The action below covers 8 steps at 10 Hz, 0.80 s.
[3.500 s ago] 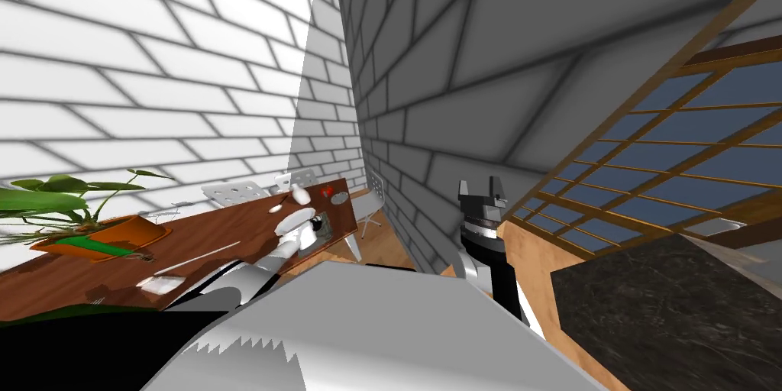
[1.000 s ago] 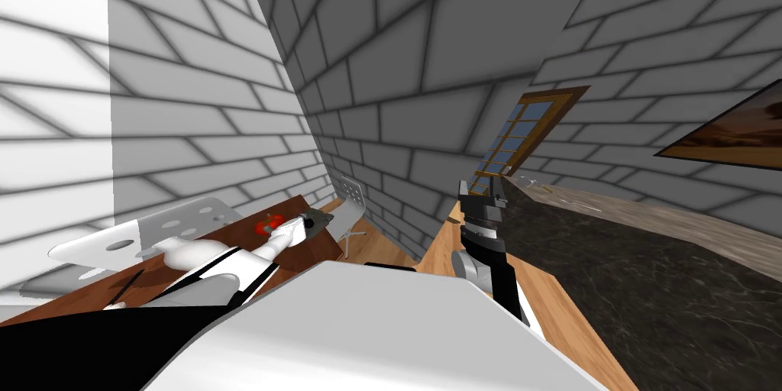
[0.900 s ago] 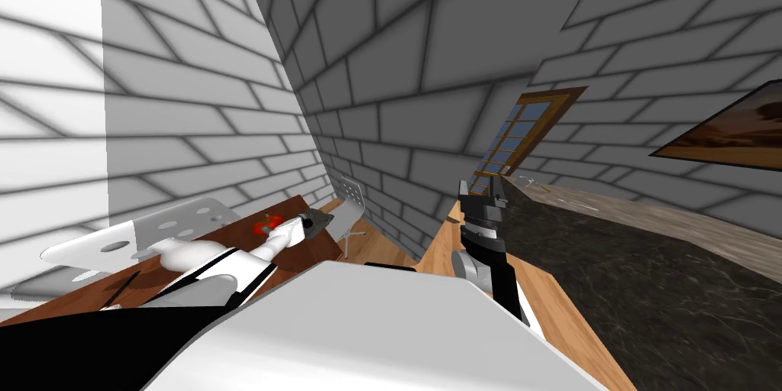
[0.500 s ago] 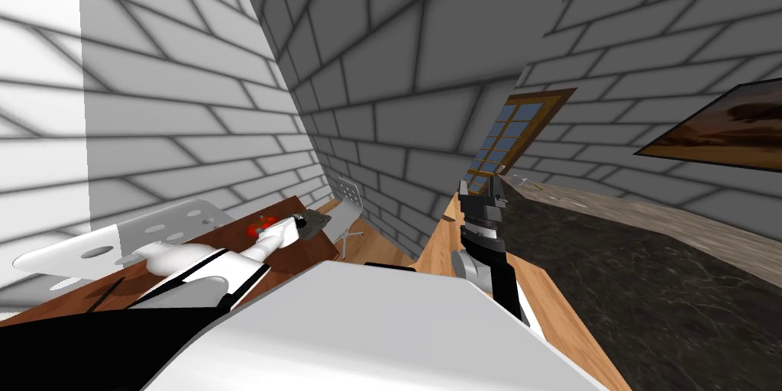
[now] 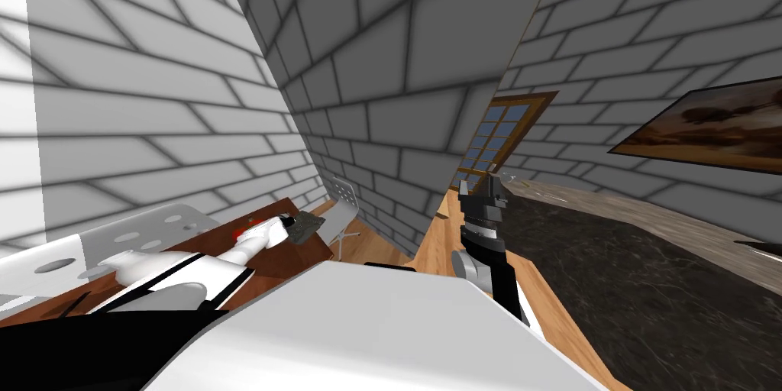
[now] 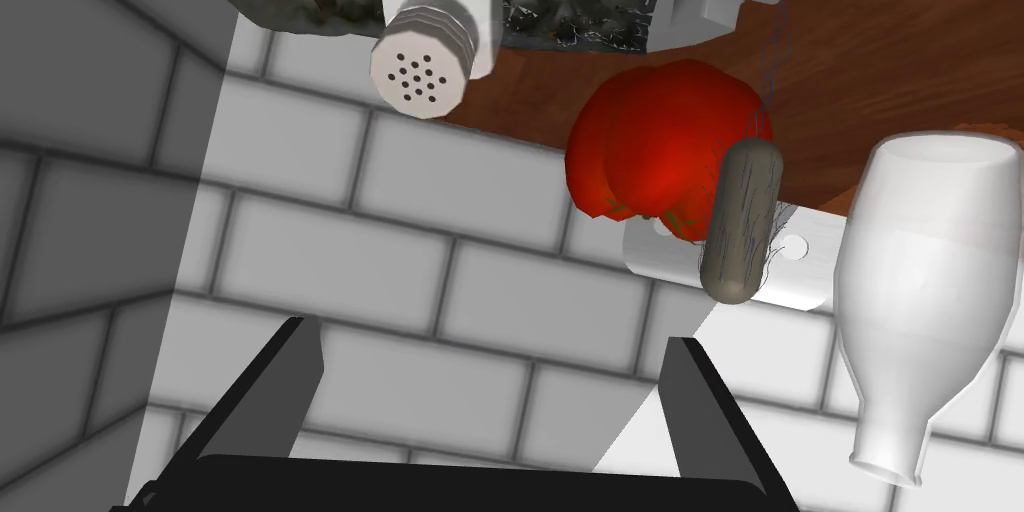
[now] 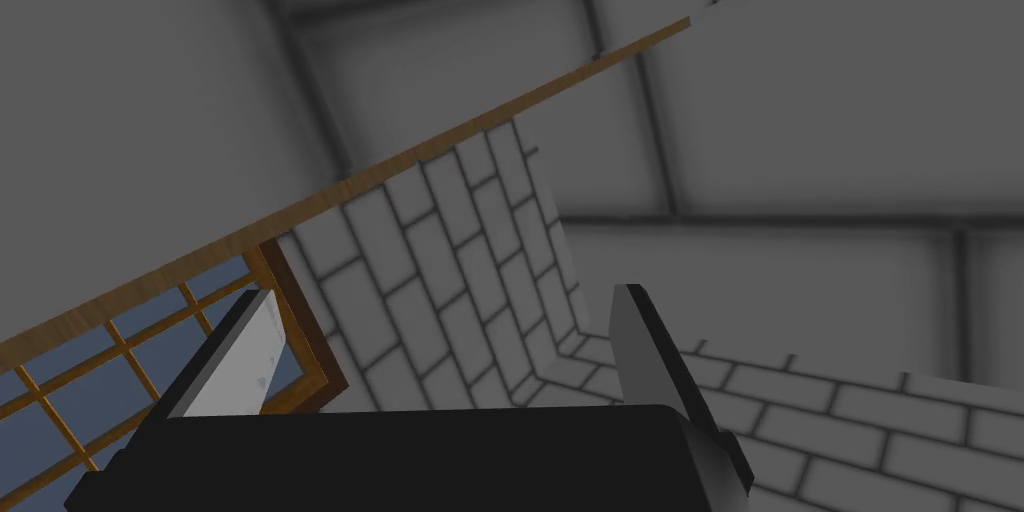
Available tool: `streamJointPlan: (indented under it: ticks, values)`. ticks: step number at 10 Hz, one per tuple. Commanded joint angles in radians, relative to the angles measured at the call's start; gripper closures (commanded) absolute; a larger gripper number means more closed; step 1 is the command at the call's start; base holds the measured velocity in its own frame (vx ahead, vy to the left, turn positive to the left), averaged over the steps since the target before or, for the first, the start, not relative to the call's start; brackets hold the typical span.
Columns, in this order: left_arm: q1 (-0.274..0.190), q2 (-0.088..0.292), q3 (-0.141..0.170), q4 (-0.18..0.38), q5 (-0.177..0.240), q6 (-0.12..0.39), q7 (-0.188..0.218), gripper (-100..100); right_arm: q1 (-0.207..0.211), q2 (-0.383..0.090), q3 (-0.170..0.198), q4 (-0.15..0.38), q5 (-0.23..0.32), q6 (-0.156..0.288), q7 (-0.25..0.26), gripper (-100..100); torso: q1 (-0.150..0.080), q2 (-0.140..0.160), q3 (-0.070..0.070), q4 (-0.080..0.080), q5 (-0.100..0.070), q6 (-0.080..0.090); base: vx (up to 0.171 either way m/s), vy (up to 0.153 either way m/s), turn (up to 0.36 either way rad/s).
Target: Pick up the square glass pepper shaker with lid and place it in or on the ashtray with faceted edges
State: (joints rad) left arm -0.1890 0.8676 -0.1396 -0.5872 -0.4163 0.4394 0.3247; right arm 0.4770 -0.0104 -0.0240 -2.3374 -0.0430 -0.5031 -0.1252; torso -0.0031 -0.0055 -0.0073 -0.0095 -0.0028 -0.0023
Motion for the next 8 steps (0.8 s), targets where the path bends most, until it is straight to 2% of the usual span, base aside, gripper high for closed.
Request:
streamJointPlan:
  ticks: [1,2,3,4,8]
  values:
    - [0.028,0.035,0.014,-0.025,0.050,-0.011,-0.037,-100,0.000,0.000,0.000,0.000,0.000,0.000,0.000,0,0.000,0.000,0.000,0.000,0.000,0.000,-0.002,-0.063,-0.074]
    - [0.039,0.055,0.021,-0.030,0.081,-0.020,-0.058,-100,0.000,0.000,0.000,0.000,0.000,0.000,0.000,0,0.000,0.000,0.000,0.000,0.000,0.000,-0.006,-0.071,-0.079]
    - [0.039,0.045,0.016,-0.046,0.074,-0.003,-0.050,-100,0.000,0.000,0.000,0.000,0.000,0.000,0.000,0,0.000,0.000,0.000,0.000,0.000,0.000,-0.004,-0.033,-0.008]
    - [0.041,0.047,0.017,-0.050,0.079,-0.001,-0.057,0,0.000,0.000,0.000,0.000,0.000,0.000,0.000,0,0.002,0.000,0.000,0.000,0.000,0.000,-0.001,-0.006,0.003]
    - [0.041,0.047,0.017,-0.049,0.078,-0.002,-0.056,0,0.000,0.000,0.000,0.000,0.000,0.000,0.000,0,0.004,-0.001,0.000,0.000,0.001,0.000,0.000,0.000,0.000]
